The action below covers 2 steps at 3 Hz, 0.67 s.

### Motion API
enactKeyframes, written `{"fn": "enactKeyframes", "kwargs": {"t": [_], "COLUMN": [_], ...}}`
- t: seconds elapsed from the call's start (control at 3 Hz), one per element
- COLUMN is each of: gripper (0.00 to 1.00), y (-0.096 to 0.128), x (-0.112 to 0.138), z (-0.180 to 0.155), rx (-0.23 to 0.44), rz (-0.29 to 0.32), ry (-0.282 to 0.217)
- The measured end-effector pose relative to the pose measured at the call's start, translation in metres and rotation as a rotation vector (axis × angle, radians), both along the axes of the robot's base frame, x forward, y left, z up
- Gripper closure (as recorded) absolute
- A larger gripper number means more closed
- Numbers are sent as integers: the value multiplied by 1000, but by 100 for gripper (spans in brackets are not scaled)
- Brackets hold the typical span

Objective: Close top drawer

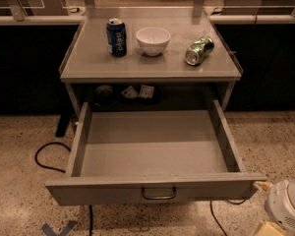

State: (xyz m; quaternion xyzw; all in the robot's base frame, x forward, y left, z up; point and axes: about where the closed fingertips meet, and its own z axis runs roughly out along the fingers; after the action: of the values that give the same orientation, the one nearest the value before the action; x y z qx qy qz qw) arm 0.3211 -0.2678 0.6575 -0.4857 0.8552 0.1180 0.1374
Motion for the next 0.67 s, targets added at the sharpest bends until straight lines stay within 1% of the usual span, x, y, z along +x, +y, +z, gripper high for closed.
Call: {"fn": "enactKeyframes", "kwargs": {"t": [0.33, 0.67], "gripper": [0, 0], "y": [0, 11], "x": [0, 11], "z": [0, -9], "rx": [0, 12], "rz": [0, 39], "ry": [0, 32]}}
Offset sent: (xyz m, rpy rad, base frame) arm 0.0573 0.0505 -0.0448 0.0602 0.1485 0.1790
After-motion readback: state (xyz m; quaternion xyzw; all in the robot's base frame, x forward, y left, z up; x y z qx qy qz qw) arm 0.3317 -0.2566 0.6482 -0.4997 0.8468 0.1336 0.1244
